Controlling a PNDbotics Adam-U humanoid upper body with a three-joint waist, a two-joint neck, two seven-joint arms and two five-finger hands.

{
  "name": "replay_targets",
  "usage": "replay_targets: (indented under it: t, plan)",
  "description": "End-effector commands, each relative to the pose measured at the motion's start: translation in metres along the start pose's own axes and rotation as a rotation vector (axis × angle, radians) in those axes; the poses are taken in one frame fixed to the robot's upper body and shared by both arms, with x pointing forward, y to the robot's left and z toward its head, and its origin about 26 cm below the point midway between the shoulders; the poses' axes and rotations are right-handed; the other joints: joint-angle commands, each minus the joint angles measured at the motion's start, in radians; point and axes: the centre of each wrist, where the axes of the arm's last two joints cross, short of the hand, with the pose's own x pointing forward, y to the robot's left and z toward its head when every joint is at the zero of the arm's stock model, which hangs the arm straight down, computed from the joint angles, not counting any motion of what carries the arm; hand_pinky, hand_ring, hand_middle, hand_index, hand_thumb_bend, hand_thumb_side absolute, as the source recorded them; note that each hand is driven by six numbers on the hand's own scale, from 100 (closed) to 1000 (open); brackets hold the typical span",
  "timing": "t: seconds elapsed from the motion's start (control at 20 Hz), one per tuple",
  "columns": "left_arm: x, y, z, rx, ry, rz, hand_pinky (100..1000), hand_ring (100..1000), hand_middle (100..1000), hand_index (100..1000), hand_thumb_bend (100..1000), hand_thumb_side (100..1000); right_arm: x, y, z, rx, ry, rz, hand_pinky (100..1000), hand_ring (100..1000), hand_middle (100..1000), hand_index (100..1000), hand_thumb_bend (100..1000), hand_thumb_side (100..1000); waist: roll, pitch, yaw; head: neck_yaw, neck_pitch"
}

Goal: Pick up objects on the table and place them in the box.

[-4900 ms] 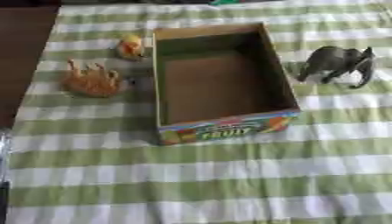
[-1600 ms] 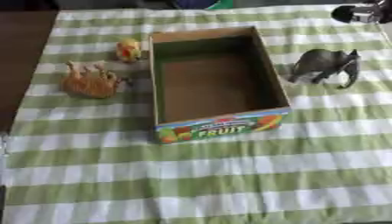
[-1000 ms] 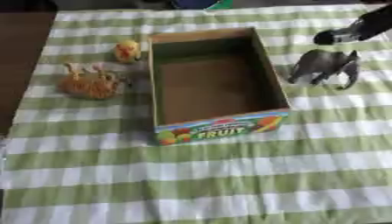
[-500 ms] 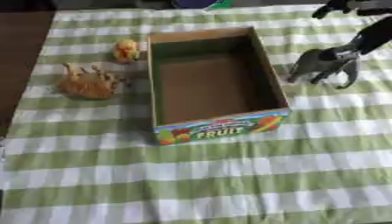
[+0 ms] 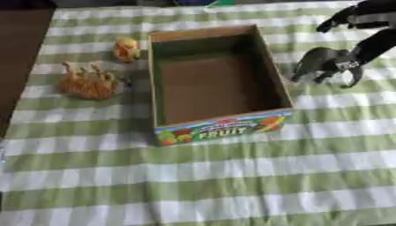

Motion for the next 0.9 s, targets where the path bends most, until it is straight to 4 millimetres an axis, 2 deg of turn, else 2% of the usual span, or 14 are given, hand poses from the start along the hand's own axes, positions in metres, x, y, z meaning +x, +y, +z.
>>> replay_targets:
  t: [0.05, 0.4, 0.9]
  plan:
    - [0.007, 0.000, -0.004, -0.001, -0.033, 0.006, 592, 611, 625, 803, 100, 1000, -0.008, -0.006, 0.005, -0.013, 0.056, 0.013, 865, 969, 881, 1000, 524, 748, -0.001, -0.015, 0.001, -0.003, -0.013]
    - [0.007, 0.000, -0.004, -0.004, -0.032, 0.003, 592, 609, 620, 798, 100, 1000, -0.020, 0.006, -0.003, 0.014, 0.101, -0.014, 864, 964, 875, 998, 528, 727, -0.001, -0.008, 0.004, -0.004, -0.016]
    - [0.007, -0.001, -0.003, -0.008, -0.027, 0.004, 592, 605, 614, 794, 100, 1000, -0.025, 0.015, -0.013, 0.025, 0.117, -0.026, 858, 949, 859, 986, 490, 699, 0.000, 0.004, 0.013, -0.010, -0.023]
